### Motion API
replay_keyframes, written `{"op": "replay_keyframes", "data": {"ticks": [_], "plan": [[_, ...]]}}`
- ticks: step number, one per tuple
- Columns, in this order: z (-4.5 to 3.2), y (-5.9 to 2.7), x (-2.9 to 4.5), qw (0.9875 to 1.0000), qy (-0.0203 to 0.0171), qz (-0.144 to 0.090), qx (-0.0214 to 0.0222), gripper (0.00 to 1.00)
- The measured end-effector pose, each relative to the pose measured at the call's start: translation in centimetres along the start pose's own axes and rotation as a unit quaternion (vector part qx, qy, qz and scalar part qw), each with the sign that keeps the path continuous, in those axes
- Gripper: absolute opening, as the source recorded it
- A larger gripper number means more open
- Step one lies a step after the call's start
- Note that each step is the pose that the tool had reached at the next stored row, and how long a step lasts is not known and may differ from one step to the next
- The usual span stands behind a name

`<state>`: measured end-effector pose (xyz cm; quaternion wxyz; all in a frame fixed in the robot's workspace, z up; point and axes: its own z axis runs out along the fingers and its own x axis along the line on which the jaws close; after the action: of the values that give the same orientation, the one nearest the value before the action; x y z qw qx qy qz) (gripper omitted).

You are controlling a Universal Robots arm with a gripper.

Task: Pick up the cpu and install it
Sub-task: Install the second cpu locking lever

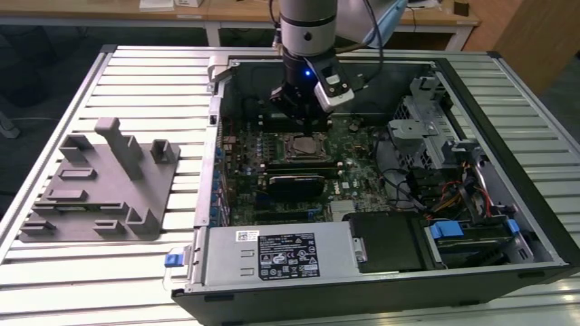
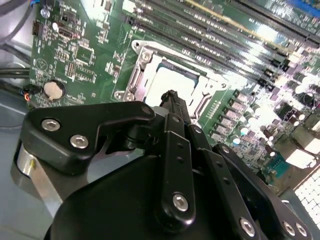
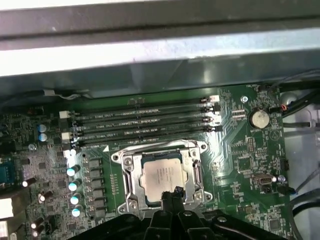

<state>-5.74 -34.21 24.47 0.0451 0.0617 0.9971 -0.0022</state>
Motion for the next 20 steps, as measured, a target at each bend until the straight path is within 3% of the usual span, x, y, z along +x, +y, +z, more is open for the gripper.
{"op": "replay_keyframes", "data": {"ticks": [9,15,17,20], "plan": [[0.24,-2.1,-0.61,1.0,0.0,0.0,0.0,0.11],[0.52,-2.91,-0.69,1.0,0.0012,0.0,0.0004,0.11],[0.75,-3.12,-0.7,1.0,0.0052,0.0,0.0007,0.11],[1.09,-3.39,-0.7,0.9999,0.0151,-0.002,0.0018,0.11]]}}
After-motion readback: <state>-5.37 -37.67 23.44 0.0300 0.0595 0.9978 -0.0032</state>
